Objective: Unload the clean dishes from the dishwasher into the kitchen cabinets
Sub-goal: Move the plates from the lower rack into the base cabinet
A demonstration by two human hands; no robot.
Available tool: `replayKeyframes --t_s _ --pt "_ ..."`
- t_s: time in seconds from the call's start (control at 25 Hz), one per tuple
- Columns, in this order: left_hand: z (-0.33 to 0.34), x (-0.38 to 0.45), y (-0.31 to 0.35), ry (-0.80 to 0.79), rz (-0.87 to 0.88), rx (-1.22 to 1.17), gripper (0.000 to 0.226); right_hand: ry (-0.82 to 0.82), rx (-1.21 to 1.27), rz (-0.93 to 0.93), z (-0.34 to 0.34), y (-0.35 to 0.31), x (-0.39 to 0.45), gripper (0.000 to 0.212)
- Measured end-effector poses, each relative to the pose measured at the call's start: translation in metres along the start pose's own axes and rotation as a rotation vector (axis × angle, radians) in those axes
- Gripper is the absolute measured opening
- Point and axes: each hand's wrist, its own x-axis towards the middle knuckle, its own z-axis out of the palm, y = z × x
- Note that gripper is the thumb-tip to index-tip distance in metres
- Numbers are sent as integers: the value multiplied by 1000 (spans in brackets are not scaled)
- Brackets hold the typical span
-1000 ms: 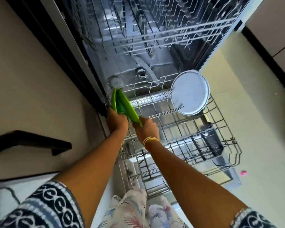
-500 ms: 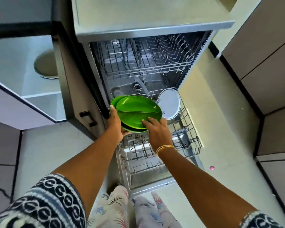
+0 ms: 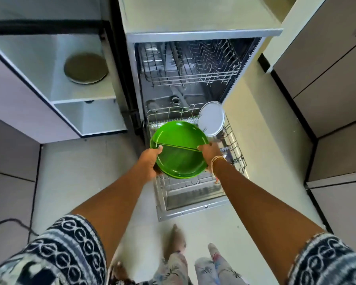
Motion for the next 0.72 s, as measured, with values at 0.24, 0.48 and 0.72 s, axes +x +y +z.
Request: replayKeyframes --t_s 0.24,0.48,0.72 --pt "-112 -34 -13 44 -27 34 28 -74 -24 56 87 49 -64 14" --pt "-241 -43 19 182 79 44 28 -220 80 92 200 34 -139 27" --pt "-311 -15 81 206 161 -35 36 -201 -4 11 298 -9 -120 15"
